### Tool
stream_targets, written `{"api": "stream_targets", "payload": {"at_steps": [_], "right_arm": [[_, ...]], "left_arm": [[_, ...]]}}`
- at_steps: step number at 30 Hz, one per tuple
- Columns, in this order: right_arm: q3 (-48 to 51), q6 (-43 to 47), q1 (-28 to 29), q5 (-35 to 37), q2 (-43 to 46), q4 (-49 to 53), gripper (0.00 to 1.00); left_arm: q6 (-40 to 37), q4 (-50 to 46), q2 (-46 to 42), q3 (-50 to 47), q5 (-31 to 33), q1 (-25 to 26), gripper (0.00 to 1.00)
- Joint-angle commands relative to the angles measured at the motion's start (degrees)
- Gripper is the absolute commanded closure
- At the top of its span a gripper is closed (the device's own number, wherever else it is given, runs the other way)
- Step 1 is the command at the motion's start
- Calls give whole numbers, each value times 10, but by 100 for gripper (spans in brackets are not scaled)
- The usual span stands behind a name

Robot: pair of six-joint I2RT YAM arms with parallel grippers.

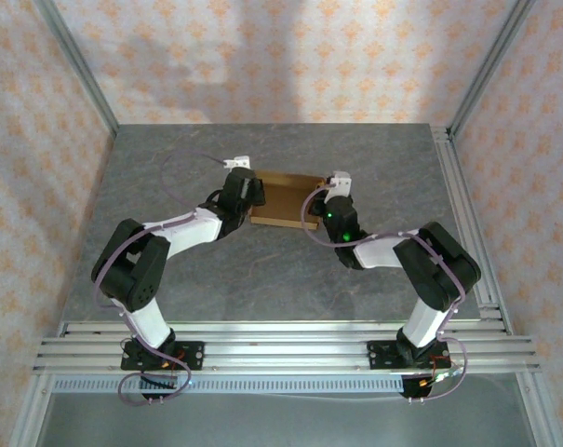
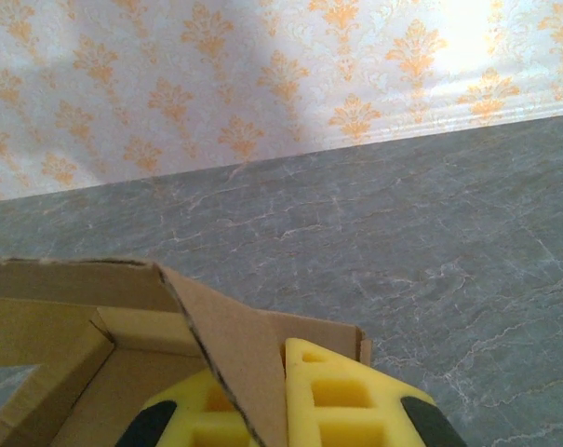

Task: Fold the paper box

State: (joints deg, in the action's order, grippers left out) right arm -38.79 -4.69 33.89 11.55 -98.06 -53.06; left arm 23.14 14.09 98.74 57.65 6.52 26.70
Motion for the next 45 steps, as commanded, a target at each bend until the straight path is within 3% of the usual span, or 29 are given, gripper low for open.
{"api": "stream_targets", "payload": {"at_steps": [1,16,22,30,32,35,37,41,45], "right_arm": [[23,1,3,3,11,-38,100],[96,20,10,13,0,-117,100],[95,36,10,-12,18,-102,91],[93,35,11,-37,63,-40,72],[102,31,10,-46,72,-36,61],[118,26,11,-56,88,-26,35],[131,23,10,-62,100,-18,25],[164,18,10,-66,138,-1,17],[177,18,10,-54,195,68,16]], "left_arm": [[18,7,-12,-17,28,1,100],[53,7,-13,-61,35,14,100],[51,4,-5,-65,54,17,100],[53,-65,-2,-48,97,18,100],[48,-66,-10,-53,98,18,100],[41,-72,-17,-54,100,18,100],[38,-73,-16,-49,97,18,100],[37,-79,-14,-40,94,19,100],[32,-86,-16,-34,98,19,100]]}}
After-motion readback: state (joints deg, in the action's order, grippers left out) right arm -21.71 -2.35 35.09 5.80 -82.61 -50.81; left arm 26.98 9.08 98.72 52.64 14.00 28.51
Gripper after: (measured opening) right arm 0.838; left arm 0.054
